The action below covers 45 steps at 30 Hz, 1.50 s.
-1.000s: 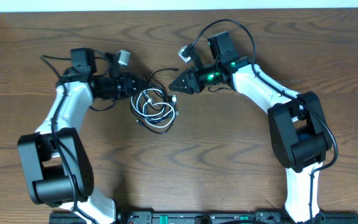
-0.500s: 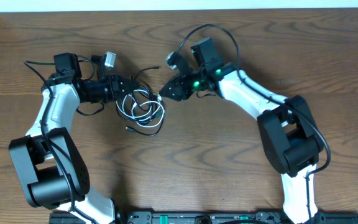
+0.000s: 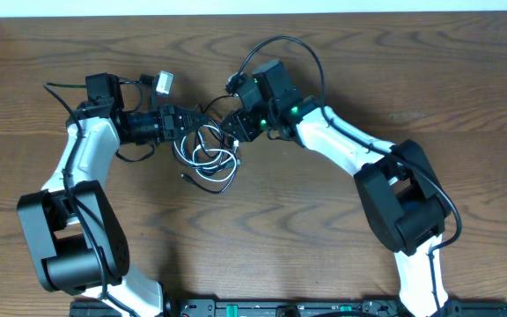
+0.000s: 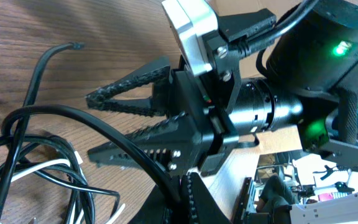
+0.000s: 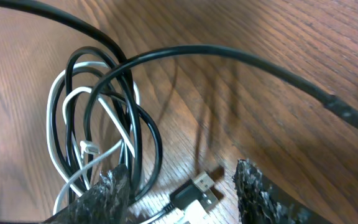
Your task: Untangle cables
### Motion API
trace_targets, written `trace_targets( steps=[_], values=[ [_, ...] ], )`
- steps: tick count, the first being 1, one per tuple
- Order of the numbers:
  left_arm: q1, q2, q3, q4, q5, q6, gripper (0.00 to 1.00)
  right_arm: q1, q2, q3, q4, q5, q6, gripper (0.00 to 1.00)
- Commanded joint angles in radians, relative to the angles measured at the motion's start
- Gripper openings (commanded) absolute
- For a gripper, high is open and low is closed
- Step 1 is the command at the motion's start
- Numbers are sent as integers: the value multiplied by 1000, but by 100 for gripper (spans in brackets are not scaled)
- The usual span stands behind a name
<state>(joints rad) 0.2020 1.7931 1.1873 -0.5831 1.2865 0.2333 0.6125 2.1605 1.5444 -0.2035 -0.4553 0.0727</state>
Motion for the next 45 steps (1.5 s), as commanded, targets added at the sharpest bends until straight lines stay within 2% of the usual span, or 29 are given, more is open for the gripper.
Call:
trace_targets(
  steps=[1, 9, 15, 23, 25, 26, 28, 29, 32, 34, 40, 45],
  values=[
    [-1, -16, -3, -3, 47, 21, 8, 25, 2, 4, 23, 61, 29, 52],
    [-1, -16, -3, -3, 49, 21, 7, 64, 2, 4, 39, 70, 69, 54],
    [-1, -16, -3, -3, 50, 21, 7, 79, 13, 4, 44, 170, 69, 48],
    [-1, -16, -3, -3, 49, 21, 8, 87, 108, 4, 145, 169, 88, 48],
    [0, -16, -3, -3, 48, 21, 8, 87, 126, 4, 174, 170, 88, 38],
    [0, -16, -3, -3, 34, 21, 8, 85, 130, 4, 182, 189, 88, 23],
    [0, -16, -3, -3, 2, 21, 8, 81, 130, 4, 175, 222, 88, 2],
    [0, -16, -3, -3, -17, 20, 8, 78, 128, 4, 172, 232, 88, 1],
    [0, -16, -3, 2, -78, 12, 8, 63, 122, 4, 157, 241, 92, 1],
    [-1, -16, -3, 20, -165, -43, 8, 52, 112, 4, 136, 241, 92, 1],
    [-1, -16, -3, 68, -579, -373, 9, 21, 81, 4, 83, 244, 92, 1],
    [-2, -16, -3, 61, -634, -404, 25, 11, 73, 4, 48, 267, 92, 1]
  ],
)
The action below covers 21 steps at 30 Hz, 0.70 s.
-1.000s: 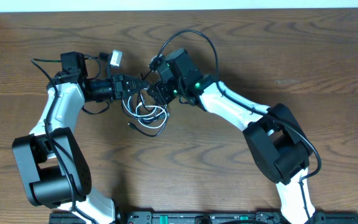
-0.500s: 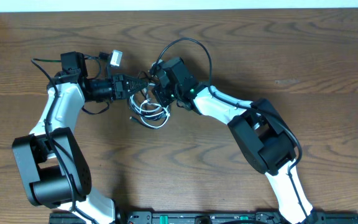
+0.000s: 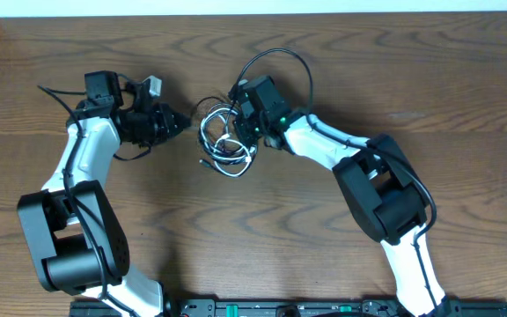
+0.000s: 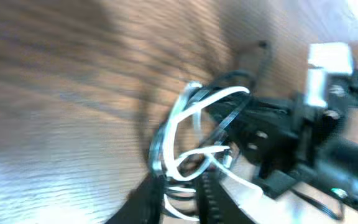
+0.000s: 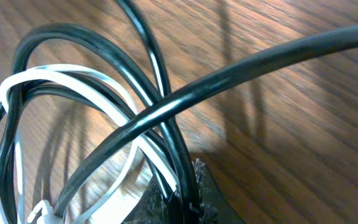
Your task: Untangle cables
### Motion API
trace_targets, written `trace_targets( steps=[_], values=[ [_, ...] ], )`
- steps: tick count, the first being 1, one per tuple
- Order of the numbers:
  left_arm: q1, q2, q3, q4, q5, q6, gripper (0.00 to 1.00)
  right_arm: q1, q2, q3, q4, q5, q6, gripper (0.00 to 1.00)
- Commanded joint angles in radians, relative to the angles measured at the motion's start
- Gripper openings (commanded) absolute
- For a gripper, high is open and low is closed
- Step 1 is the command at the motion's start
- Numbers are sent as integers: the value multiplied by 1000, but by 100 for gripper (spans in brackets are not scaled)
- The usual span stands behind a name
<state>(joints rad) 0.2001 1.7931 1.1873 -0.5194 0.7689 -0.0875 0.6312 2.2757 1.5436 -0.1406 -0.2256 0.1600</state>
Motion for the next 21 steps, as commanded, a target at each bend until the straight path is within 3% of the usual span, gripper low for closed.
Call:
trace_targets(
  steps=[1, 2, 6, 21],
  values=[
    [0, -16, -3, -6, -135, -83, 34, -11, -43, 5, -34, 76, 4, 1],
    [-1, -16, -3, -10, -151, -84, 40, -12, -44, 5, -37, 90, 4, 1],
    [-1, -16, -3, -23, -227, -137, 47, -11, -48, 5, -38, 92, 4, 1],
    [-137, 14, -4, 11, -296, -129, 48, -18, -120, 8, -25, -34, 159, 1]
  ],
)
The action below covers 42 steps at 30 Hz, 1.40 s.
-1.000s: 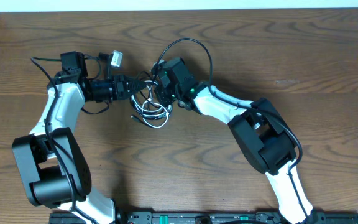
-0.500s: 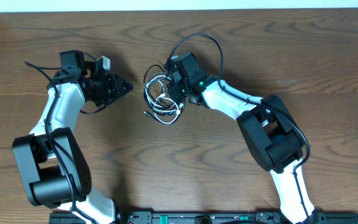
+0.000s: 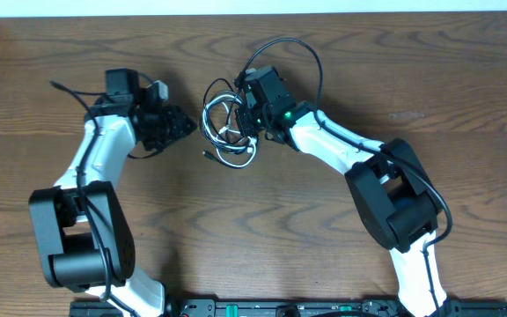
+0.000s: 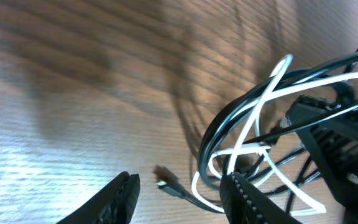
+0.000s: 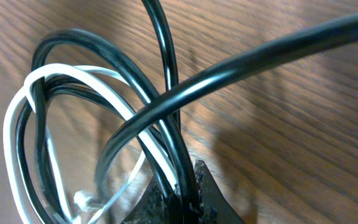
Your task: Untangle cables
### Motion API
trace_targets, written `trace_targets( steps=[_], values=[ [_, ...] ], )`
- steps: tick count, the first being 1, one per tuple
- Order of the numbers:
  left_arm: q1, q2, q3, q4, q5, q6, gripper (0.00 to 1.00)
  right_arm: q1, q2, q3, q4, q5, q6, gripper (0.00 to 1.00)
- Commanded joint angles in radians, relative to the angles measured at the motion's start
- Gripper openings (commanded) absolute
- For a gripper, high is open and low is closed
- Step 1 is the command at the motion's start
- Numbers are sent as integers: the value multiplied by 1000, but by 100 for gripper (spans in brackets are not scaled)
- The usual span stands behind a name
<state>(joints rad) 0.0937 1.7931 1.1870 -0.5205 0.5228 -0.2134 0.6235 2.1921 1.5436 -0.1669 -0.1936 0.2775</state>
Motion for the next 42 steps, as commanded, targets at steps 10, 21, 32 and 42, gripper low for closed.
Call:
trace_targets(
  steps=[10, 21, 32, 42],
  values=[
    [-104, 74, -3, 76, -50, -10, 52, -11, -36, 8, 2, -202, 40, 1],
    [-105, 90, 1, 64, -245, -76, 34, -27, -36, 8, -115, -40, -13, 1],
    [-103, 82, 18, 40, -195, -69, 35, -44, -36, 8, -136, -82, -1, 1],
    [-103, 82, 18, 48, -20, 3, 45, -63, -36, 8, -109, -161, 75, 1]
  ],
)
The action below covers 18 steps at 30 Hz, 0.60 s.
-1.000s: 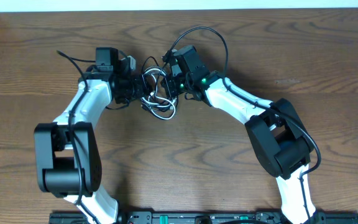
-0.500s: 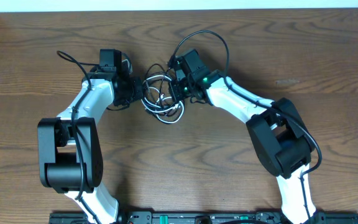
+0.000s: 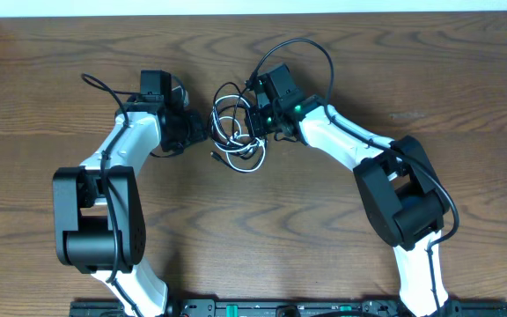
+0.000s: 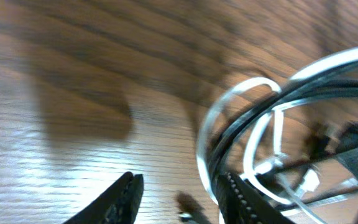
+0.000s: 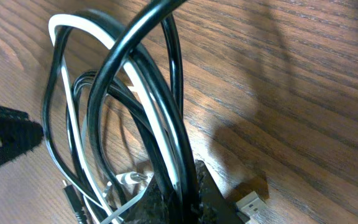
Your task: Untangle cables
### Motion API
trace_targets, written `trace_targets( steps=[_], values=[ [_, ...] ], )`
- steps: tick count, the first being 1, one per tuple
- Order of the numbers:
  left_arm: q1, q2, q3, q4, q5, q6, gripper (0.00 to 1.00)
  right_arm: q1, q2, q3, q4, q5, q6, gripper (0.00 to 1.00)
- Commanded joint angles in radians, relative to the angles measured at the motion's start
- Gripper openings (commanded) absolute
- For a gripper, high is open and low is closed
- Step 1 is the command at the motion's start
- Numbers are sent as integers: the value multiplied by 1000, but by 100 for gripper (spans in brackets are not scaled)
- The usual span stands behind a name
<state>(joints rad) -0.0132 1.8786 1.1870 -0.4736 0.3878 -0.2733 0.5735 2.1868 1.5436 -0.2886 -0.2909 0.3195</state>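
Observation:
A tangle of black and white cables (image 3: pixel 234 134) lies mid-table between both grippers. My right gripper (image 3: pixel 257 123) is shut on a bundle of black and white strands (image 5: pixel 166 106), whose loops rise off the wood above its pinched fingers (image 5: pixel 199 196). A silver USB plug (image 5: pixel 252 203) lies just right of them. My left gripper (image 3: pixel 201 132) stands open at the tangle's left edge. In the left wrist view its right finger (image 4: pixel 241 199) sits against the white loop (image 4: pixel 229 99), its left finger (image 4: pixel 114 199) over bare wood. A small dark plug (image 4: pixel 188 204) lies between them.
The wooden table (image 3: pixel 262 229) spreads around the tangle. My right arm's own black lead (image 3: pixel 311 53) arcs above the right wrist. A thin black lead (image 3: pixel 99 84) trails from the left wrist. The left gripper's dark fingertip (image 5: pixel 5 140) shows at the right wrist view's left edge.
My left gripper has moved right, from a gap away from the tangle to touching its left loops, still open. The right gripper and its held bundle have shifted slightly right.
At first both grippers crowded over the flat tangle, the right one open above the USB plug. Then the right was shut on several strands and the left had backed away. Then the left stood open beside the raised loops, and now reaches them.

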Motion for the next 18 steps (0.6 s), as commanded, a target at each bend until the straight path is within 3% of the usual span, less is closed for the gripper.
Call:
trace_targets(
  steps=[1, 13, 18],
  values=[
    [4, -3, 18, 2, 121, 70, 46, -19, -31, 8, 22, -97, 58, 1],
    [1, -3, 14, 23, 121, 70, 45, -48, -31, 8, 98, -340, 70, 1],
    [0, -3, 14, 31, 122, 69, 28, -48, -31, 8, 99, -375, 69, 1]
  ],
)
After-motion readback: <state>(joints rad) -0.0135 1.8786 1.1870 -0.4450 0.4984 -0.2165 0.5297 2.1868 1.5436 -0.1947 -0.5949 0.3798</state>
